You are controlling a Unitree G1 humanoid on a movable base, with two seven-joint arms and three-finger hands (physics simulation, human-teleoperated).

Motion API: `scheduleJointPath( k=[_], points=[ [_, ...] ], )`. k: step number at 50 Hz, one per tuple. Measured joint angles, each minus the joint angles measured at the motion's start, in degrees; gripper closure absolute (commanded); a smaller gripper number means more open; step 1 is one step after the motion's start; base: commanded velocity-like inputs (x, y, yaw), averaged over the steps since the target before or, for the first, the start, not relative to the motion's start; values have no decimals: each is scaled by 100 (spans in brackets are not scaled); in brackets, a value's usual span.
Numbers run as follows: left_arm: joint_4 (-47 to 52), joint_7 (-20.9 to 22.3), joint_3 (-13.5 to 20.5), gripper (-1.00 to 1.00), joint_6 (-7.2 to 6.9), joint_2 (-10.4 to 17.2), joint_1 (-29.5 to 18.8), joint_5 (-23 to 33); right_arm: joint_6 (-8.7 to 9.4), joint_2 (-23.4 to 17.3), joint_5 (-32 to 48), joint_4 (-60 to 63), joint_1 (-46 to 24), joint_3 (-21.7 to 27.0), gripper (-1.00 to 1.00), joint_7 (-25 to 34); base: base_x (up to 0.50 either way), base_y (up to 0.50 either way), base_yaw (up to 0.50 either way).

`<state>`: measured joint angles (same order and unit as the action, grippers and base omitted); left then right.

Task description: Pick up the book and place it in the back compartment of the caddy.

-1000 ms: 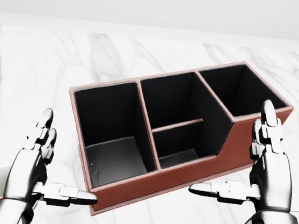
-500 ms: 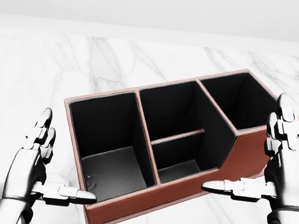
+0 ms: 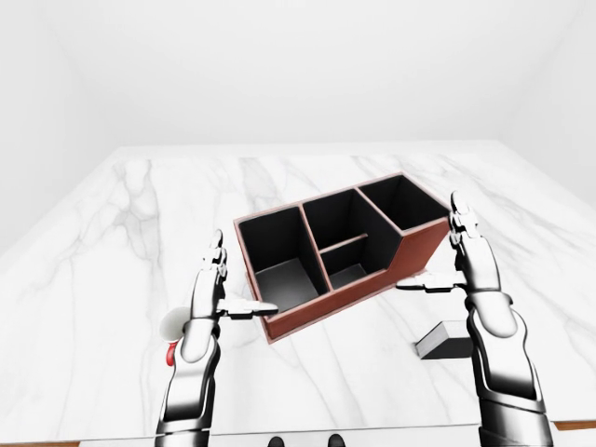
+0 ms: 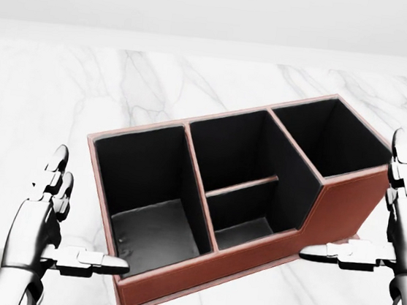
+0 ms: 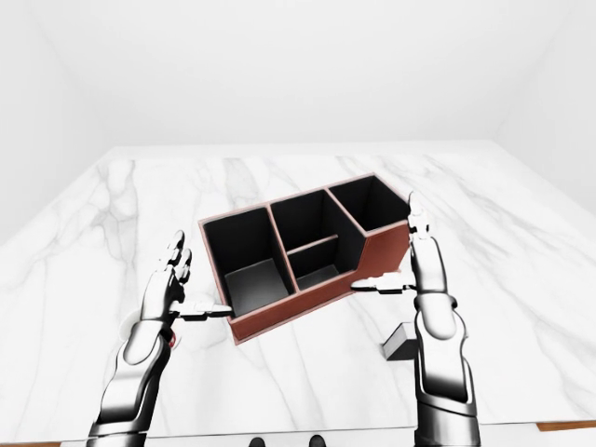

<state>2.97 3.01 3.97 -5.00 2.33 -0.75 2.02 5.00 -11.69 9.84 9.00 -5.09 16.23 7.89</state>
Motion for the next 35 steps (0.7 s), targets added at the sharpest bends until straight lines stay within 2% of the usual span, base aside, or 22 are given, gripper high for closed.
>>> scheduleJointPath(
  k=[9,26,35],
  points=[
    [-55,-6,24,-100,0,15,-30,-15,-17,-273,413,-609,-165,108,-100,60,0,0,0],
    [-106,-20,42,-100,0,27,-56,-19,-268,-675,1016,-1167,-373,270,-100,145,0,0,0],
    [-195,-34,33,-100,8,27,-72,-2,-405,-829,1216,-1025,-329,391,-100,521,0,0,0]
  ],
)
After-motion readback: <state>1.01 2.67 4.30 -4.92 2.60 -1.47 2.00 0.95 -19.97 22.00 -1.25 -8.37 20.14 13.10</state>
